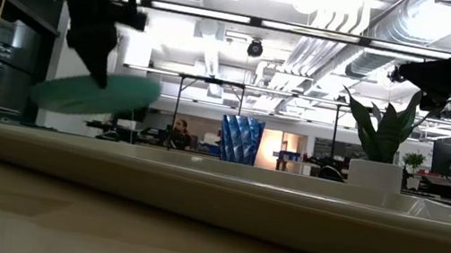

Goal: Pick and place plate/cup/fork/spoon on tray
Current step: Put the blue plate on the gray serving tray, then put the blue cup on the gray serving tray to the top right of blue plate

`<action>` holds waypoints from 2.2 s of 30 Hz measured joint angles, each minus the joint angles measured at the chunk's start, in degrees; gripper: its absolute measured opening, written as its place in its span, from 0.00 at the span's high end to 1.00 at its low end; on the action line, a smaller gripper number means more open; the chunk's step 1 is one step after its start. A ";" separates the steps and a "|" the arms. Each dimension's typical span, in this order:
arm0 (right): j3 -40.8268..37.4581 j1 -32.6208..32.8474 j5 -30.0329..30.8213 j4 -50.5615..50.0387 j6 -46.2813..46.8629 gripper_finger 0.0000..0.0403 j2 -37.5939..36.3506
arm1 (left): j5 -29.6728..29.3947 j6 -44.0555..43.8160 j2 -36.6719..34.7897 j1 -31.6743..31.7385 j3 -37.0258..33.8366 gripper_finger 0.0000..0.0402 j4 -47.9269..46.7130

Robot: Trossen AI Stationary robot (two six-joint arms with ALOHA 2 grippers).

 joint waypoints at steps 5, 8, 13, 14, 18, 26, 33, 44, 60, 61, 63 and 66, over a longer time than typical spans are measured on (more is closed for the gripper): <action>0.01 0.01 -0.01 0.00 0.00 1.00 0.00 | 0.61 -2.75 -1.87 -8.87 2.33 1.00 0.08; 0.02 0.00 0.00 0.00 0.00 1.00 0.00 | 1.13 -5.07 0.31 -16.95 4.31 1.00 0.73; 0.00 0.00 -0.02 0.00 0.00 1.00 0.00 | 1.18 -7.74 9.08 -30.77 9.09 1.00 5.31; 0.02 0.00 -0.02 0.00 0.00 1.00 0.00 | 0.98 -7.50 11.39 -33.20 10.26 1.00 6.38; 0.00 0.02 -0.02 0.00 0.00 1.00 0.00 | 0.52 -3.91 20.87 -40.02 14.96 1.00 9.36; 0.02 0.00 -0.02 0.00 0.00 1.00 0.00 | -0.08 1.77 36.31 -42.18 21.62 1.00 13.13; 0.01 0.00 -0.02 0.00 0.00 1.00 0.00 | -0.28 9.62 43.62 -42.06 24.58 1.00 17.28; 0.01 0.00 -0.01 0.00 0.00 1.00 0.00 | -1.23 10.30 45.89 -40.62 25.06 0.98 17.45; 0.01 0.00 -0.02 0.00 0.00 1.00 0.00 | -4.35 10.44 45.83 -41.97 40.89 0.58 -9.11; 0.00 0.02 -0.01 0.00 0.00 1.00 0.00 | -7.65 8.99 45.46 -42.04 42.80 0.57 -12.67; 0.00 0.02 -0.01 0.00 0.00 1.00 0.00 | -14.95 5.93 42.67 -42.16 43.81 0.56 -14.93; 0.00 0.01 -0.02 -0.01 0.00 1.00 0.06 | -22.77 3.09 34.42 -41.57 40.44 0.56 -10.87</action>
